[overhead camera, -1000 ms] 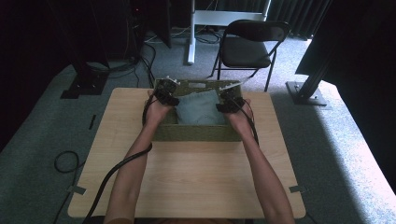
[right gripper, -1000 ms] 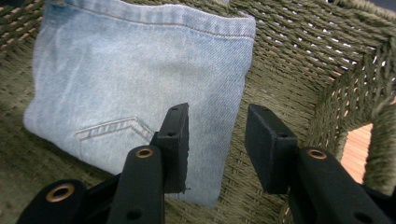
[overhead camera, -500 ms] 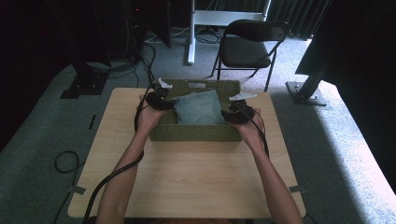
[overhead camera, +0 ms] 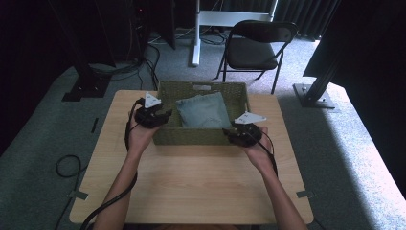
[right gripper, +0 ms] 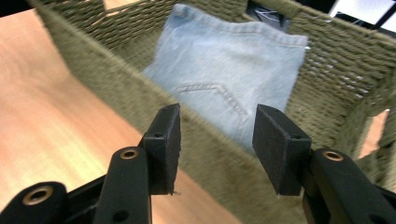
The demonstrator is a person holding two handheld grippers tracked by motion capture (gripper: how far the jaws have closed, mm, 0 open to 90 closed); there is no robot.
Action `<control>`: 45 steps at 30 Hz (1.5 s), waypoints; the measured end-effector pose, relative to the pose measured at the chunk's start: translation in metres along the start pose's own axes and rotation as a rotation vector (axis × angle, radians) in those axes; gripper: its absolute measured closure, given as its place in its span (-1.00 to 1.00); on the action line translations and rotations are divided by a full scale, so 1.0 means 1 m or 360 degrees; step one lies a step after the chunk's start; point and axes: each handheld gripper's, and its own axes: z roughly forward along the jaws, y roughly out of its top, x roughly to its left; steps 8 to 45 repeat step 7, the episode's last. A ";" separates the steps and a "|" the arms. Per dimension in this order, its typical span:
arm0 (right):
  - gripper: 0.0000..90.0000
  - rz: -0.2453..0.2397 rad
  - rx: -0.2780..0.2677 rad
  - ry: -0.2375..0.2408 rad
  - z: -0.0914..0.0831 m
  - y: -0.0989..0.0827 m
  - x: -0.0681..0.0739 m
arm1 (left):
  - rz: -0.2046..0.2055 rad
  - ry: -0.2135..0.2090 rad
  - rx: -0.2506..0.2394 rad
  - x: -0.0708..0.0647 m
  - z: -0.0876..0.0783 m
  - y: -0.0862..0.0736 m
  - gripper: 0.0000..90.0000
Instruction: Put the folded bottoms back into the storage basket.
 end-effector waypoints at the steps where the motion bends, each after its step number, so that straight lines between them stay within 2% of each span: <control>1: 0.14 -0.0005 0.0001 0.0005 0.000 -0.002 0.002 | 0.0002 -0.0007 -0.0020 -0.002 -0.006 -0.003 0.17; 7: 0.11 -0.0039 0.0030 0.0050 0.000 -0.016 0.012 | 0.0057 0.0012 -0.0065 -0.015 -0.030 -0.019 0.14; 45: 0.11 -0.0039 0.0030 0.0050 0.000 -0.016 0.012 | 0.0057 0.0012 -0.0065 -0.015 -0.030 -0.019 0.14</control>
